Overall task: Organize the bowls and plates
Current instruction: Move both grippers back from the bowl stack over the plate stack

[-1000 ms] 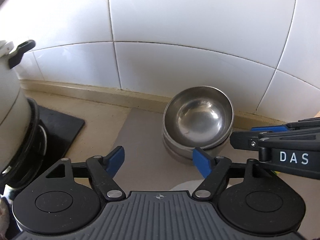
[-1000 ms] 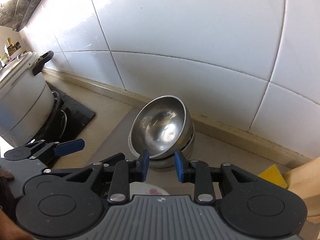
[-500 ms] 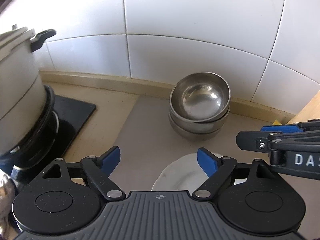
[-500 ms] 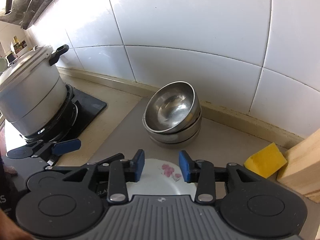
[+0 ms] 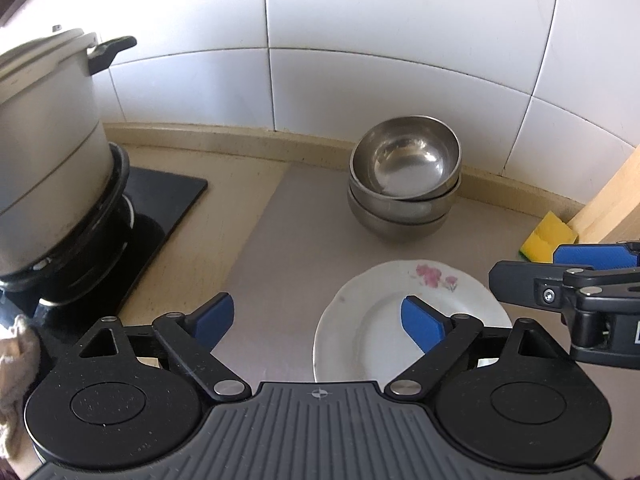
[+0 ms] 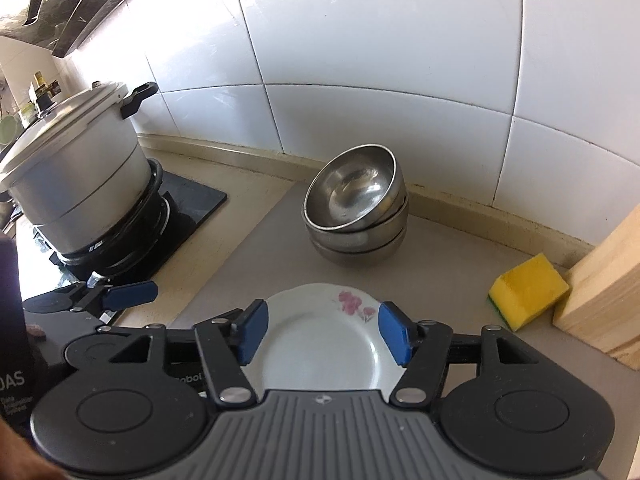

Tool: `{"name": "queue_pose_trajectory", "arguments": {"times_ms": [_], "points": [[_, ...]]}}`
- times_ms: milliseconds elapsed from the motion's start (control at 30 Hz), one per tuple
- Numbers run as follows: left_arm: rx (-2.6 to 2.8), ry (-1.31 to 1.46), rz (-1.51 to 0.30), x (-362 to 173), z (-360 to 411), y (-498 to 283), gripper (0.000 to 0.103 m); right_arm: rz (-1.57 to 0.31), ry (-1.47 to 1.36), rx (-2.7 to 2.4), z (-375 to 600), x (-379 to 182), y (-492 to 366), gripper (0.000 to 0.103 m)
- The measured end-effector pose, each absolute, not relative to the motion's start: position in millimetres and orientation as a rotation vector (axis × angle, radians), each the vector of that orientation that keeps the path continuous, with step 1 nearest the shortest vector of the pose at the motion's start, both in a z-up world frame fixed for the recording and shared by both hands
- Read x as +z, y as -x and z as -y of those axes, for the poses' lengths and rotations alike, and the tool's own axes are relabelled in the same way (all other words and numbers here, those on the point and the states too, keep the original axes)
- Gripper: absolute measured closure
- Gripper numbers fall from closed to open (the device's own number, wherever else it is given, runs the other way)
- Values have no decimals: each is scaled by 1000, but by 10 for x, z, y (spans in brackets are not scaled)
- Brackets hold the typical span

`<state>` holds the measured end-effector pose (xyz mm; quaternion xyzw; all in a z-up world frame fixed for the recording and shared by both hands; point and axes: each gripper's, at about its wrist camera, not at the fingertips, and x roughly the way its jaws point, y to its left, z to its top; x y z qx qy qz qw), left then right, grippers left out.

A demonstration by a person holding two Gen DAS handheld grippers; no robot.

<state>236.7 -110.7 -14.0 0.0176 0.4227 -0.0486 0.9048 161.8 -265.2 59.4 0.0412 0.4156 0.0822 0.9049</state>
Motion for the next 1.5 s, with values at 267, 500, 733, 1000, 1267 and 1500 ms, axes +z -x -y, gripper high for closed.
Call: {"name": "queue_pose_trajectory", "arguments": {"times_ms": [267, 500, 733, 1000, 1267, 1500], "points": [[-103, -32, -876, -128, 1084, -2275, 15, -868, -89, 163, 2661, 546, -1515, 61], [-107, -31, -877, -134, 1083, -2183, 15, -884, -95, 158, 2697, 477, -1423, 61], [-94, -21, -880, -161, 1044, -2101, 15, -885, -104, 154, 2737, 448, -1352, 61], [-91, -21, -877, -172, 1042, -1999, 15, -904, -99, 159, 2702, 350, -1295, 61], [-72, -28, -878, -220, 1020, -1885, 15, -898, -87, 144, 2694, 338, -1211, 61], [-59, -25, -880, -222, 1008, -1837, 15, -909, -80, 143, 2680, 295, -1160, 61]]}}
